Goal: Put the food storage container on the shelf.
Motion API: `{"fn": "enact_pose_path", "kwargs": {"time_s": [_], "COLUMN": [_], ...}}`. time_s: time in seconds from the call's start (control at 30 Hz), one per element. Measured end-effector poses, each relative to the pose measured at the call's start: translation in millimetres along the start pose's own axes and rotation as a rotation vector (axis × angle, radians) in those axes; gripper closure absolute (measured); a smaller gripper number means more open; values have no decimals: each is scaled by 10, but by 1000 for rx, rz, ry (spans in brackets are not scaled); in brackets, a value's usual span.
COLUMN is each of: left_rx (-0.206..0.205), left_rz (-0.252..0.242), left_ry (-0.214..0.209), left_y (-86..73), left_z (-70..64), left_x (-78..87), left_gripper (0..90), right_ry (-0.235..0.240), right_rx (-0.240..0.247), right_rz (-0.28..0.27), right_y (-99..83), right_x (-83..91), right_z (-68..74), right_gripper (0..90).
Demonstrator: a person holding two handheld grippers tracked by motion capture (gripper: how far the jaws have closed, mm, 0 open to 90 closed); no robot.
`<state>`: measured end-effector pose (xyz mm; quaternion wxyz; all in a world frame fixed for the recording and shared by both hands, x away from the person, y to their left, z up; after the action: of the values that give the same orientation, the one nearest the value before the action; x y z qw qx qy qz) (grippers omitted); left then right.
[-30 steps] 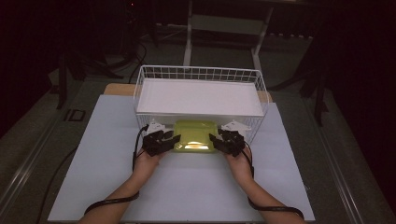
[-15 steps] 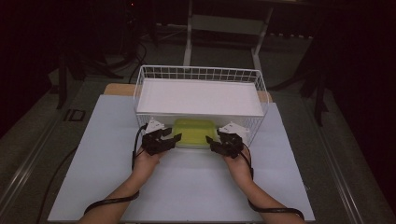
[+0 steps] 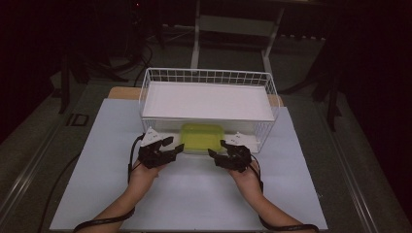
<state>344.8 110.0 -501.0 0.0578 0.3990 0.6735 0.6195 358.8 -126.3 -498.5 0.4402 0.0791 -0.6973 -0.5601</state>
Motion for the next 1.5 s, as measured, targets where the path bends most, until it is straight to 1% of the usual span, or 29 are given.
{"fn": "enact_pose_path", "kwargs": {"time_s": [0.03,0.1,0.13,0.17,0.2,0.23,0.3,0.33,0.37,0.43,0.47,0.57,0.6,0.63,0.7,0.77,0.8,0.87,0.93,0.97,1.13,1.27,1.4,1.5], "left_rx": [6,3,5,4,-7,-22,-22,-12,-14,-15,-14,-46,-50,-51,-46,-47,-48,-53,-61,-59,-63,-53,-56,-49], "left_rz": [-2,-3,-5,-7,-6,-6,-10,-5,-1,-5,-7,-16,-16,-14,-14,-23,-24,-31,-30,-34,-28,-30,-31,-38], "left_ry": [-7,-17,-23,-35,-64,-82,-68,-73,-72,-69,-69,-63,-63,-68,-79,-77,-77,-77,-73,-72,-63,-64,-58,-58], "left_y": [-8,-36,-46,-64,-85,-104,-140,-160,-187,-223,-238,-263,-270,-279,-296,-303,-305,-306,-307,-308,-324,-342,-343,-338], "left_z": [-12,-43,-51,-62,-77,-91,-111,-117,-121,-129,-135,-149,-153,-156,-157,-159,-162,-170,-171,-169,-146,-129,-127,-117], "left_x": [30,94,116,144,173,202,250,267,287,305,316,335,335,332,324,326,324,327,327,328,326,322,321,322], "left_gripper": [443,415,388,365,322,263,191,150,133,42,13,12,12,12,12,12,12,12,12,12,12,12,12,12], "right_ry": [7,18,26,31,32,36,41,50,56,65,66,66,64,59,45,30,23,-10,-17,-28,-28,-30,-40,-46], "right_rx": [2,10,8,7,9,15,18,15,13,15,18,27,19,22,23,17,20,43,46,51,64,42,48,38], "right_rz": [2,11,20,26,32,37,47,51,57,66,70,78,81,84,90,92,94,91,93,92,103,104,101,96], "right_y": [-5,-27,-44,-54,-69,-82,-109,-121,-133,-154,-161,-173,-177,-179,-188,-196,-199,-200,-197,-194,-177,-168,-160,-143], "right_x": [1,-6,-15,-22,-31,-42,-67,-81,-95,-126,-142,-196,-217,-230,-266,-300,-317,-340,-364,-377,-458,-521,-582,-629], "right_z": [19,66,93,107,125,137,168,183,198,228,241,270,277,279,284,288,291,297,297,296,286,247,211,194], "right_gripper": [404,413,421,427,428,429,436,441,449,491,495,532,560,572,633,685,723,808,890,898,899,898,898,898]}}
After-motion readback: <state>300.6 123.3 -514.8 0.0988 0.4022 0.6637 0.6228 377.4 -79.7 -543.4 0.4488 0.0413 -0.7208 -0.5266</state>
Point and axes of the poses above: each handheld gripper's, and its own axes: x roughly backward along the jaws, y roughly out of its top, z roughly to its left, the point moved 4 cm from there along -x, roughly forward along the jaws, and after that the axes turned 2 degrees about x, right-handed, at the moved point
